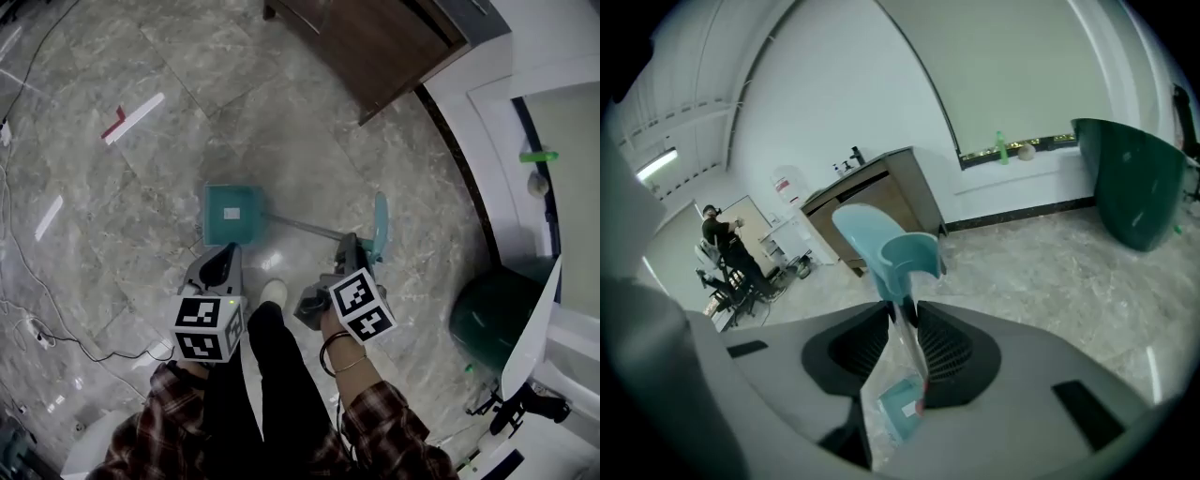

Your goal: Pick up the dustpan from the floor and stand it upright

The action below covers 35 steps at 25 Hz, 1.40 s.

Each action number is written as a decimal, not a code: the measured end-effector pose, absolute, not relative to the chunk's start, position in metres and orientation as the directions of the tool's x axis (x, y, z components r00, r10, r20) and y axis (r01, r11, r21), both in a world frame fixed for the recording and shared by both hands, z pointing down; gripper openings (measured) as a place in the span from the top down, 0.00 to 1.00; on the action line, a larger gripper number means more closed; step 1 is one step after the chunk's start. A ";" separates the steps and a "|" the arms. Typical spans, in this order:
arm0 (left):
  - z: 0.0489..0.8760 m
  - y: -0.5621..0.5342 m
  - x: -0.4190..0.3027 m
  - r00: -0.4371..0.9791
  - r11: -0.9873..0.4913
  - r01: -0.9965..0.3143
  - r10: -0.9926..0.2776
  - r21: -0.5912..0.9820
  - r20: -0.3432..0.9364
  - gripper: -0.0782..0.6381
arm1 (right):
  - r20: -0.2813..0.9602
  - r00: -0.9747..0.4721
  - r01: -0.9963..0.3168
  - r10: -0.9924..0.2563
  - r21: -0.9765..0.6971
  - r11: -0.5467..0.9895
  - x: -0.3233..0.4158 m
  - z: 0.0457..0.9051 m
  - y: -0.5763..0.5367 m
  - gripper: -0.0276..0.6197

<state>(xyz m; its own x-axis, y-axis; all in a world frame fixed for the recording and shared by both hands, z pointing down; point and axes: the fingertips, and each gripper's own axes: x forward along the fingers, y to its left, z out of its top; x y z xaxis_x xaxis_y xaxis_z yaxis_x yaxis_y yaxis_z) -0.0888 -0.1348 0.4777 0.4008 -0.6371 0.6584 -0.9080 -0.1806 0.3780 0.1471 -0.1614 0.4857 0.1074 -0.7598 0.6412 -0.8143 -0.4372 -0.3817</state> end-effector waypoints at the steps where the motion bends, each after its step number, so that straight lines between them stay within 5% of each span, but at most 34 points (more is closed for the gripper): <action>1: 0.476 -0.133 -0.092 0.396 -0.171 -0.909 -0.641 0.380 0.657 0.89 | 0.640 0.088 -0.825 -0.763 -0.383 -0.416 0.138 0.484 -0.162 0.80; 17: 0.469 -0.123 -0.099 0.392 -0.145 -0.903 -0.663 0.404 0.638 0.89 | 0.582 -0.112 -0.940 -0.806 -0.326 -0.105 0.056 0.471 -0.160 0.80; 35: 0.468 -0.128 -0.095 0.393 -0.149 -0.903 -0.666 0.403 0.634 0.89 | 0.586 -0.154 -0.950 -0.796 -0.309 -0.044 0.053 0.472 -0.155 0.77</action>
